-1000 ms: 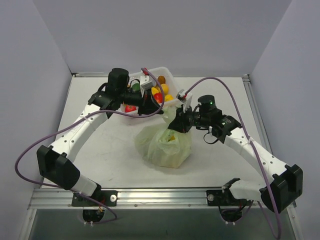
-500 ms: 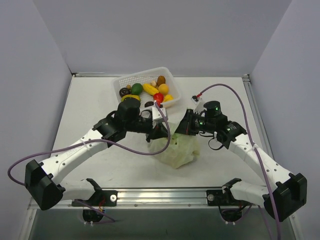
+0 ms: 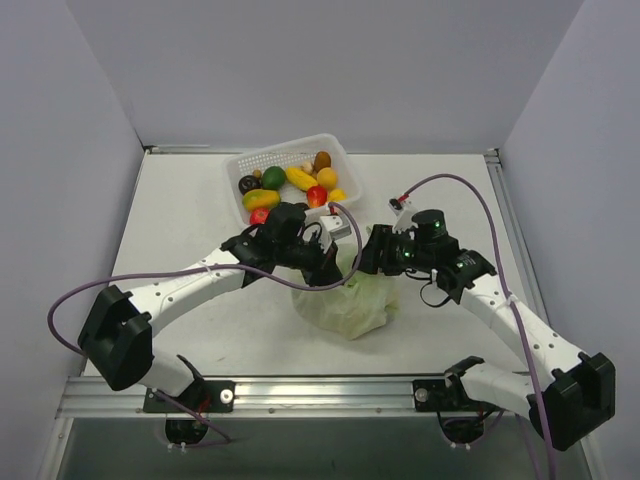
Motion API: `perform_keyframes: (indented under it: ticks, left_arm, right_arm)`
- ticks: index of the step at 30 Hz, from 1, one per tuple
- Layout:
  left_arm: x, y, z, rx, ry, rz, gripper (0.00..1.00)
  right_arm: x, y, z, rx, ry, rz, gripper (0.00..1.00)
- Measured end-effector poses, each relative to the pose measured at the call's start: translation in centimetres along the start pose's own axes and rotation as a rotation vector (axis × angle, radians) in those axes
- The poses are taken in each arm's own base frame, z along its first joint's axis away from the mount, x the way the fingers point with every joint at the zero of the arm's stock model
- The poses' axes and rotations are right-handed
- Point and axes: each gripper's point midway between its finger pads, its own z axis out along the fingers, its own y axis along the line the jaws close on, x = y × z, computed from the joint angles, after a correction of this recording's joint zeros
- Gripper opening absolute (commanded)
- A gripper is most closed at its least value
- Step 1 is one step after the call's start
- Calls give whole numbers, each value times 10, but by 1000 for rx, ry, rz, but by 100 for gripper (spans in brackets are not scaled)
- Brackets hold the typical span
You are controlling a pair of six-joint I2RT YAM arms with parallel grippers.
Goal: Place the fake fruits into the plastic bag and tie a complex knot
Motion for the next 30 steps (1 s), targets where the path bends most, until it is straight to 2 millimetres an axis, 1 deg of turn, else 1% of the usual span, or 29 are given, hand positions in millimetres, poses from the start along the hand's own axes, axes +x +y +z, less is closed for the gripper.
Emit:
perform_keyframes:
  ticks: [2, 4, 6, 7, 8, 9, 12, 16, 19, 20, 21, 23, 24, 27, 30]
  left_arm:
    - [0, 1, -2, 9, -1, -32, 0]
    - [-6, 3, -6, 19, -22, -50, 0]
    - [-10, 4, -11, 31, -38, -65, 0]
    - [-12, 4, -14, 36, -45, -67, 0]
    - [-13, 3, -15, 47, -51, -68, 0]
    - [-15, -1, -17, 65, -56, -68, 0]
    - [-18, -10, -19, 106, -65, -65, 0]
    - [-18, -16, -20, 137, -63, -70, 0]
    - [-18, -19, -21, 151, -61, -77, 0]
    - [-18, -20, -21, 154, -61, -80, 0]
    - [-18, -20, -21, 157, -61, -84, 0]
    - [-19, -21, -22, 160, -60, -88, 0]
    - [-18, -22, -22, 160, -59, -90, 0]
    - [-15, -22, -23, 141, -54, -93, 0]
    - [-7, -21, -23, 92, -42, -82, 0]
  right_arm:
    - [-5, -1, -6, -9, -23, -81, 58]
    - [-8, 0, -15, -29, -50, -184, 62]
    - [-9, 3, -24, -54, -71, -282, 63]
    - [-8, 5, -27, -70, -74, -330, 61]
    - [-7, 6, -29, -84, -74, -375, 59]
    - [-6, 7, -30, -99, -71, -424, 53]
    - [-2, 2, -23, -112, -37, -505, 49]
    - [8, -12, -5, -118, 41, -555, 51]
    - [14, -14, 0, -145, 71, -605, 49]
    - [15, -12, 0, -156, 72, -626, 45]
    - [16, -10, 1, -169, 73, -650, 27]
    - [17, -6, 2, -190, 73, -695, 6]
    - [18, -4, 2, -196, 73, -707, 0]
    - [16, 0, 5, -193, 57, -692, 0]
    - [7, 5, 7, -177, 25, -603, 0]
